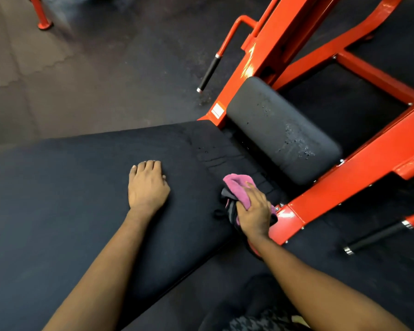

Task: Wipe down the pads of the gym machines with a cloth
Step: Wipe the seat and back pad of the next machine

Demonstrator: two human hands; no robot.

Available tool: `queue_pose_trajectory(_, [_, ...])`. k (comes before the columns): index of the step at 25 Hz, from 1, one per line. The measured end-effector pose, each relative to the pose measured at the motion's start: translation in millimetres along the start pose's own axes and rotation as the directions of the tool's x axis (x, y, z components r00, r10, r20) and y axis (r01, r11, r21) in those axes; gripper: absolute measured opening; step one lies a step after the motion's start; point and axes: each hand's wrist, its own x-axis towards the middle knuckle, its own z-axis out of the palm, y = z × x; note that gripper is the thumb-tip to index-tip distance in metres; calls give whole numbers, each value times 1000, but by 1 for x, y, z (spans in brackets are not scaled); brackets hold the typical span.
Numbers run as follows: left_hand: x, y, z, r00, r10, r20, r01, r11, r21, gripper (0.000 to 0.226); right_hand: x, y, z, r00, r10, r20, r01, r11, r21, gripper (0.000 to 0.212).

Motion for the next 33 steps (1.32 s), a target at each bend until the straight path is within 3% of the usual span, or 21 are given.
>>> queue_pose_trajectory(1, [1, 0, 1, 1000, -1, -4, 1, 1000, 8, 28, 4, -3, 1, 997, 58, -44, -58, 998, -1, 50])
queue_pose_trajectory(3, [4, 5, 3, 1000, -21, -19, 21, 999, 27, 26, 0, -25, 6, 995, -2, -101, 5, 1000, 27, 47])
queue_pose_trajectory(6, [18, 19, 11, 1000, -12, -15, 13, 999, 31, 28, -21, -51, 8, 975, -206, 86, 200, 977, 79, 53])
queue_pose_trajectory(8, [25, 29, 20, 998, 23, 52, -24, 999, 30, 39, -8, -29, 9, 975, -184, 122, 181, 983, 34, 56])
queue_pose_trajectory(13, [27, 35, 37, 995, 3, 98, -14, 994, 109, 55, 60, 56, 12, 992, 106, 75, -93, 983, -157, 54])
queue_pose_trajectory(17, [29, 35, 39, 996, -2, 88, -9, 992, 125, 51, 101, 91, 3, 916, 395, 66, -370, 898, -239, 36])
queue_pose_trajectory(19, [29, 35, 39, 996, -2, 91, -9, 992, 128, 50, 105, 76, 5, 889, 458, 21, -444, 872, -206, 28])
queue_pose_trajectory(21, [29, 35, 40, 995, -8, 103, -7, 990, 140, 49, 85, 42, 12, 953, 303, -29, -302, 930, -208, 30])
queue_pose_trajectory(24, [29, 35, 39, 995, -10, 101, -2, 993, 119, 48, 21, -20, 16, 994, -90, 58, 97, 987, -125, 36])
queue_pose_trajectory(26, [29, 35, 37, 994, -6, 106, -5, 994, 105, 48, -3, -28, 10, 972, -204, 117, 215, 973, -89, 49])
queue_pose_trajectory(28, [29, 34, 35, 993, 2, 116, -11, 997, 82, 49, 11, 4, 6, 969, -235, 81, 245, 955, -165, 53])
queue_pose_trajectory(30, [29, 32, 32, 990, 4, 139, -9, 999, 33, 50, 36, 49, 1, 995, -89, 40, 97, 948, -303, 51])
queue_pose_trajectory(33, [31, 27, 25, 986, 30, 163, -18, 997, -76, 48, 58, 73, -10, 973, 230, -5, -221, 930, -295, 44])
